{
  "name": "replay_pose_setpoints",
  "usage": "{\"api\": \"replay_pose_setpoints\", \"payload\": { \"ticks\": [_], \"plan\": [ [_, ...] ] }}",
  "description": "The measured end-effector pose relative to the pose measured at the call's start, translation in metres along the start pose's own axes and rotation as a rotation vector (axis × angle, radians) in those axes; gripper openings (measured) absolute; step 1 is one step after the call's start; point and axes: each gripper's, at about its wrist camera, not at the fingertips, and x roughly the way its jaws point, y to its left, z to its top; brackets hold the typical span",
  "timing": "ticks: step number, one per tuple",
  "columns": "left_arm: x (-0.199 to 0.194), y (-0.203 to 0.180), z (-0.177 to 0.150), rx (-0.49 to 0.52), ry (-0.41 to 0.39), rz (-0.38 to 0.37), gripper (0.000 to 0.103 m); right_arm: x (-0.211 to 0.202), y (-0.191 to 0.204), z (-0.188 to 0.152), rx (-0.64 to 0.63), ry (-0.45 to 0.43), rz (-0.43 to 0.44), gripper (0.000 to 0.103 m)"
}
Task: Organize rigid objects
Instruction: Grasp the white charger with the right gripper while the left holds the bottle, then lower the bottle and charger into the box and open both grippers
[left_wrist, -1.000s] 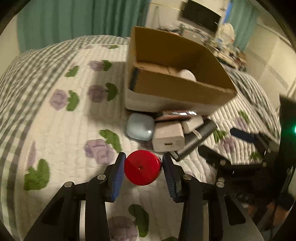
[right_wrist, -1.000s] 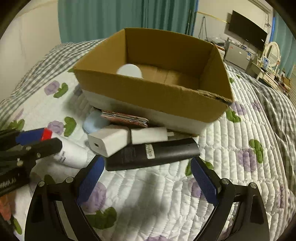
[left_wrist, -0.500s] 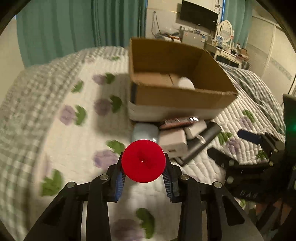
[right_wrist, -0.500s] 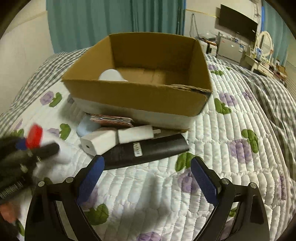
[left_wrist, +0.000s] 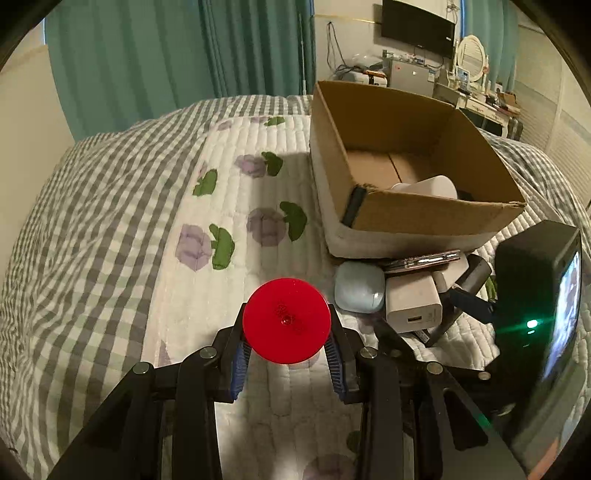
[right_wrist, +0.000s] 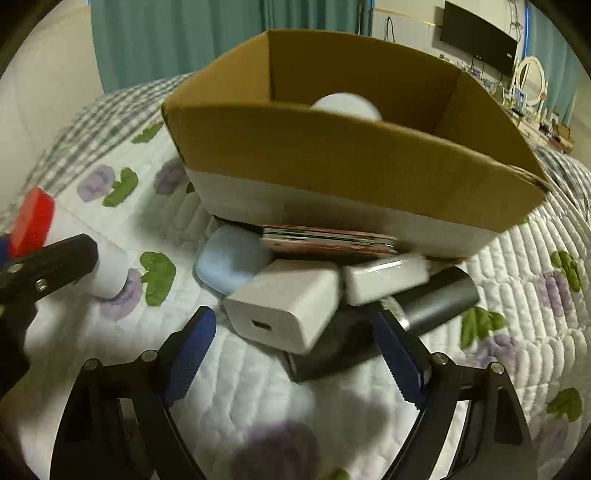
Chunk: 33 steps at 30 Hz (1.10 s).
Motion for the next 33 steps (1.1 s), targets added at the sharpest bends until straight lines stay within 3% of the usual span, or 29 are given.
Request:
{"api": "replay_pose_setpoints", "payload": {
  "ticks": [7, 11, 23, 33],
  "plan": [
    [0.005, 0.003, -0.003, -0.010, 0.003, -0.004, 0.036, 0.015, 0.014, 0.006, -0.022, -0.020, -0.140, 0.081],
    [0.002, 0.001, -0.004, 0.002, -0.006, -0.007, 0.036, 0.005, 0.009, 0.005, -0.023, -0.025, -0.091, 0.054],
    [-0.021, -0.013, 0.000, 0.019, -0.043, -0.008, 0.036, -0.051, -0.036, -0.005, 0.036, -0.077, 0.050, 0.051],
    [-0.067, -0.040, 0.008, 0.039, -0.112, -0.044, 0.036, -0.115, -0.063, -0.008, 0.045, -0.180, 0.087, 0.051]
  ]
}}
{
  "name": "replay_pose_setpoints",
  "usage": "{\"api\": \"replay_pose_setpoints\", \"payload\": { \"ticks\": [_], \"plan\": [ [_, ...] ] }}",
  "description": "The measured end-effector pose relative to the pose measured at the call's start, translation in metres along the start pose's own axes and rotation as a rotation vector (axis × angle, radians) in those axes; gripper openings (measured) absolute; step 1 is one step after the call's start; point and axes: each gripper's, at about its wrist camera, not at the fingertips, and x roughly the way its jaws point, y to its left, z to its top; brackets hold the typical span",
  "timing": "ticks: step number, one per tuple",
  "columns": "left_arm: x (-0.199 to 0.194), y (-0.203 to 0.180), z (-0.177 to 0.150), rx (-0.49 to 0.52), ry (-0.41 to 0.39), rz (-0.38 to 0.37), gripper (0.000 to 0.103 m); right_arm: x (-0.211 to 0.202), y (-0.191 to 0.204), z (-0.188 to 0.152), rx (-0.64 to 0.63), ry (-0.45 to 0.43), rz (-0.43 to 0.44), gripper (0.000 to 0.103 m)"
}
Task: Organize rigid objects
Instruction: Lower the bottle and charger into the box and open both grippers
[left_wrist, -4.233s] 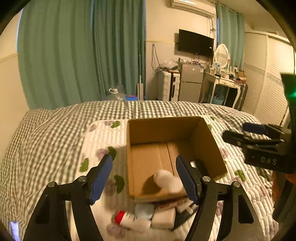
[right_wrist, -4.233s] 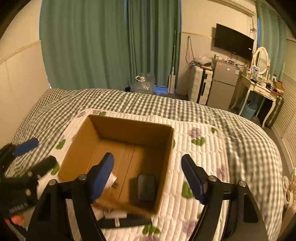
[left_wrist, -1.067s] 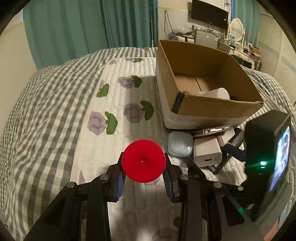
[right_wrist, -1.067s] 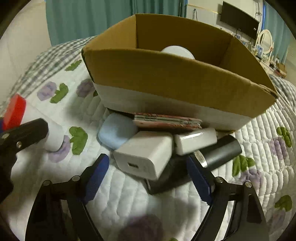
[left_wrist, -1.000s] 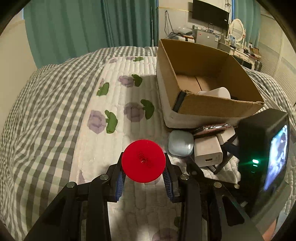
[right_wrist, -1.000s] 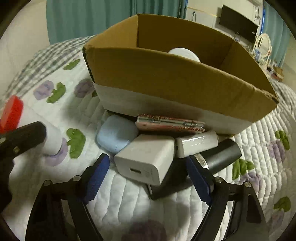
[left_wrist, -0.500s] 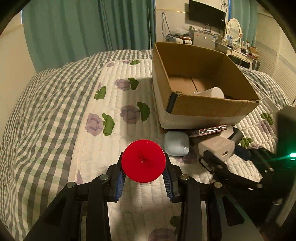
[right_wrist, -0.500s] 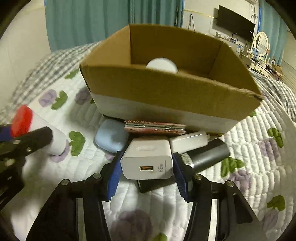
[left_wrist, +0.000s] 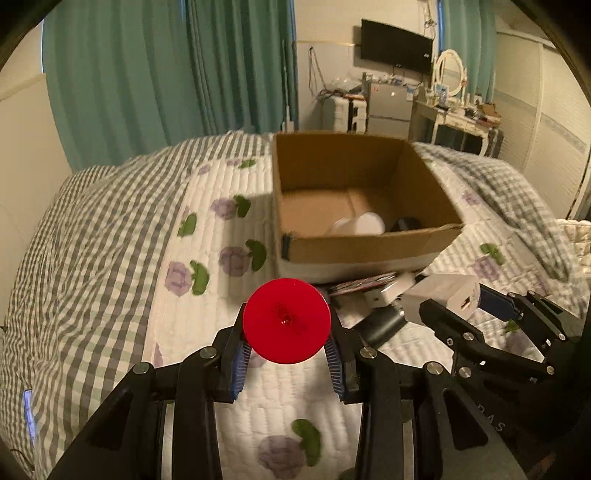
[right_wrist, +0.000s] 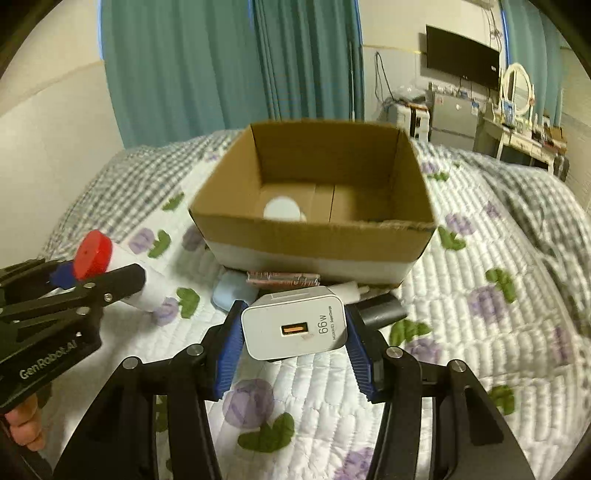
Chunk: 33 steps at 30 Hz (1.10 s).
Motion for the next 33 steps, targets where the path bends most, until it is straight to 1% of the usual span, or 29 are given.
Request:
{"api": "replay_pose_setpoints", "payload": {
  "ticks": [4, 6, 8, 11, 17, 20, 24, 25, 28, 33],
  "plan": [
    [-0.016, -0.012, 0.012, -0.001, -0.024, -0.083, 0.036, -0.025, 0.000, 0.016, -0.022, -0.057, 0.007, 0.051],
    [-0.020, -0.018, 0.018, 0.014, -0.035, -0.083, 0.036, -0.042, -0.001, 0.026, -0.033, -0.097, 0.010, 0.051],
    [-0.025, -0.023, 0.027, 0.033, -0.054, -0.078, 0.036, -0.053, -0.005, 0.038, -0.046, -0.128, 0.006, 0.051],
    [-0.029, -0.028, 0.042, 0.044, -0.076, -0.088, 0.036, -0.066, -0.011, 0.055, -0.063, -0.170, 0.002, 0.051],
    [-0.019, -0.036, 0.081, 0.079, -0.111, -0.067, 0.036, -0.072, -0.026, 0.095, -0.081, -0.233, -0.004, 0.051],
    [-0.002, -0.035, 0.105, 0.080, -0.112, -0.068, 0.036, -0.064, -0.035, 0.119, -0.082, -0.253, 0.002, 0.051],
    [0.031, -0.034, 0.127, 0.100, -0.093, -0.045, 0.037, -0.040, -0.048, 0.146, -0.078, -0.238, 0.010, 0.051],
    [0.046, -0.035, 0.131, 0.105, -0.076, -0.039, 0.037, -0.033, -0.050, 0.150, -0.077, -0.230, 0.014, 0.051],
    [0.084, -0.033, 0.137, 0.102, -0.031, -0.023, 0.037, -0.004, -0.059, 0.162, -0.079, -0.210, 0.012, 0.051],
    [0.134, -0.031, 0.137, 0.104, 0.023, -0.022, 0.037, 0.045, -0.072, 0.166, -0.061, -0.159, 0.033, 0.051]
  ]
}}
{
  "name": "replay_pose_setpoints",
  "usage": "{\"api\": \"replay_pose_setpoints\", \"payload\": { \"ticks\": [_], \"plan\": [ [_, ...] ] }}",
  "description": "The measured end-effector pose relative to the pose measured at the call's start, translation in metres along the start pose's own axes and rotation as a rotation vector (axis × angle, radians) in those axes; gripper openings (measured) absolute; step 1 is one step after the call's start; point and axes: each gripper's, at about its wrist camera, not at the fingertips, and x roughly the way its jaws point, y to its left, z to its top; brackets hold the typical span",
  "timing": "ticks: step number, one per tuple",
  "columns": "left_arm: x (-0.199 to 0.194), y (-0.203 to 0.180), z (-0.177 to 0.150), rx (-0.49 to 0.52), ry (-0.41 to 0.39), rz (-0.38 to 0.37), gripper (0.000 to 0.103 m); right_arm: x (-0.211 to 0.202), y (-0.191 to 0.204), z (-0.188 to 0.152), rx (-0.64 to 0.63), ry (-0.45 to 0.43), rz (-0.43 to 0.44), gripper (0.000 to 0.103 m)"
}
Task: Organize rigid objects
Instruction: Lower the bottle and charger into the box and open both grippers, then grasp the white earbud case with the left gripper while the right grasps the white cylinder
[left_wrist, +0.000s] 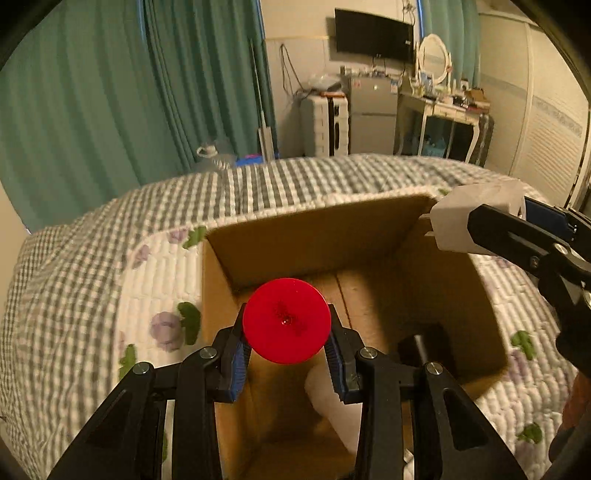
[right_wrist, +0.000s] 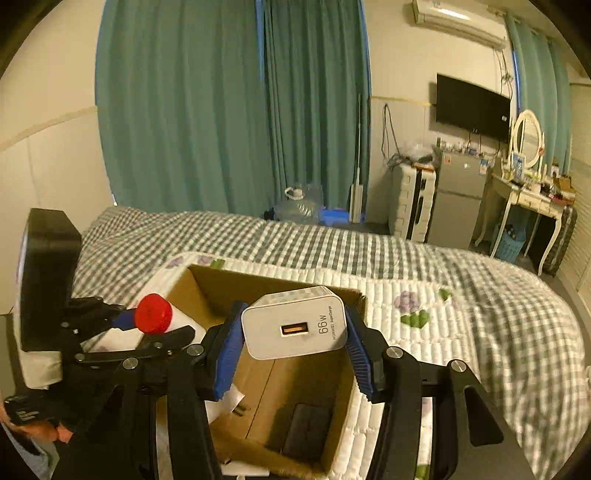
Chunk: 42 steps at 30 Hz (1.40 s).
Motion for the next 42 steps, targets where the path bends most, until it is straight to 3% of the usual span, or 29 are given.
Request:
{"api": "replay_pose_setpoints", "payload": {
  "ticks": [9, 10, 13, 22, 25, 28, 30, 32, 35, 42],
  "plan": [
    [0.030, 0.008, 0.005, -0.033, 0.023, -0.035, 0.040, 0.046, -0.007, -0.010, -0.013, 0.048, 0.011, 0.051],
    [0.027, 0.010, 0.006, -0.041, 0.005, -0.030, 0.040, 0.049, -0.007, -0.009, -0.018, 0.049, 0.010, 0.051],
    [0.019, 0.014, 0.012, -0.038, -0.024, -0.024, 0.055, 0.053, -0.007, -0.005, -0.026, 0.049, -0.001, 0.051],
    [-0.012, 0.024, 0.014, -0.055, -0.080, -0.016, 0.056, 0.072, -0.006, 0.000, -0.005, 0.071, -0.006, 0.051],
    [-0.029, 0.023, 0.011, -0.049, -0.110, -0.011, 0.056, 0.077, -0.008, -0.001, 0.018, 0.125, 0.002, 0.052],
    [-0.051, 0.024, 0.007, -0.050, -0.134, -0.016, 0.056, 0.053, -0.009, 0.002, 0.031, 0.107, -0.020, 0.066],
    [-0.074, 0.025, 0.002, -0.064, -0.161, -0.009, 0.074, 0.027, -0.007, 0.008, 0.013, 0.082, -0.053, 0.073],
    [-0.095, 0.028, -0.005, -0.087, -0.195, 0.015, 0.083, 0.001, -0.004, 0.013, 0.001, 0.059, -0.074, 0.074],
    [-0.121, 0.032, -0.017, -0.110, -0.200, 0.026, 0.085, -0.044, 0.005, 0.016, -0.012, 0.027, -0.089, 0.085],
    [-0.153, 0.037, -0.060, -0.097, -0.211, 0.066, 0.085, -0.101, 0.030, -0.010, -0.053, 0.002, -0.117, 0.094]
  ]
}}
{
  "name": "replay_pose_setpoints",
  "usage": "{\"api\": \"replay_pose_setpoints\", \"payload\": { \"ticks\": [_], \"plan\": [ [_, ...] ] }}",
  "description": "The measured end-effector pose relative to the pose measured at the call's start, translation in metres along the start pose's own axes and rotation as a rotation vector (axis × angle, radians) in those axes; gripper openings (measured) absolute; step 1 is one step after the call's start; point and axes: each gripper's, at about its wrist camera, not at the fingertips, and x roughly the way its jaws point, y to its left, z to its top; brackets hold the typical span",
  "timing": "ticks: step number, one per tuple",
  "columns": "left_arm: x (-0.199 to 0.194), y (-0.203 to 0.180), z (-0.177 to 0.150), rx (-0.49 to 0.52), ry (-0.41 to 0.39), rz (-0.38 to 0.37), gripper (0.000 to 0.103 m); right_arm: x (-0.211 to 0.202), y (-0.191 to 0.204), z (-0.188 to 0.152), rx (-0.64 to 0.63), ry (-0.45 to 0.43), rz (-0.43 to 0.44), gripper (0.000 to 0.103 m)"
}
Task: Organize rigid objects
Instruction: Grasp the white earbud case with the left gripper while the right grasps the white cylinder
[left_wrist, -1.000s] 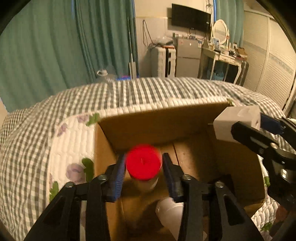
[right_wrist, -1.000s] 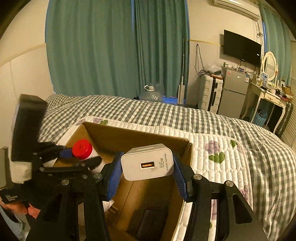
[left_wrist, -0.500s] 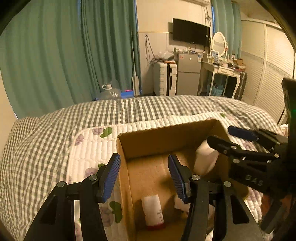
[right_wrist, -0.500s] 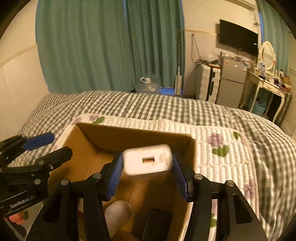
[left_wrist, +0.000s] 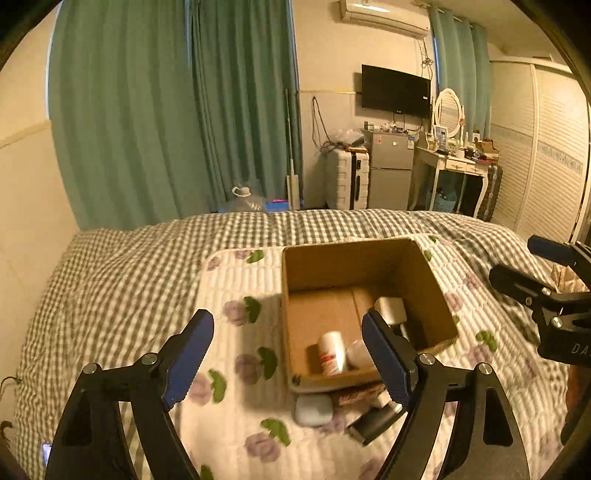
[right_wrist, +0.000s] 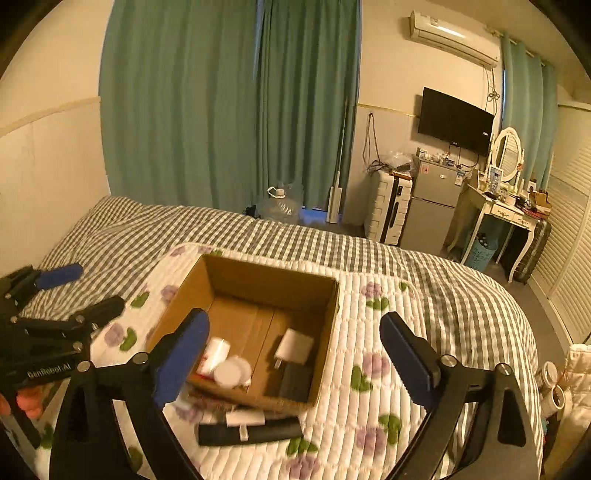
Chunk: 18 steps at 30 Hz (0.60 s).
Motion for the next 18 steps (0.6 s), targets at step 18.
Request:
{"api": "replay_pose_setpoints", "payload": {
  "ticks": [18],
  "plan": [
    [0.105, -0.008, -0.110, -0.069, 0.284, 0.001, 0.085, 0.103, 0.019, -0.117, 0.063, 0.324, 0.109, 0.094]
  ]
}}
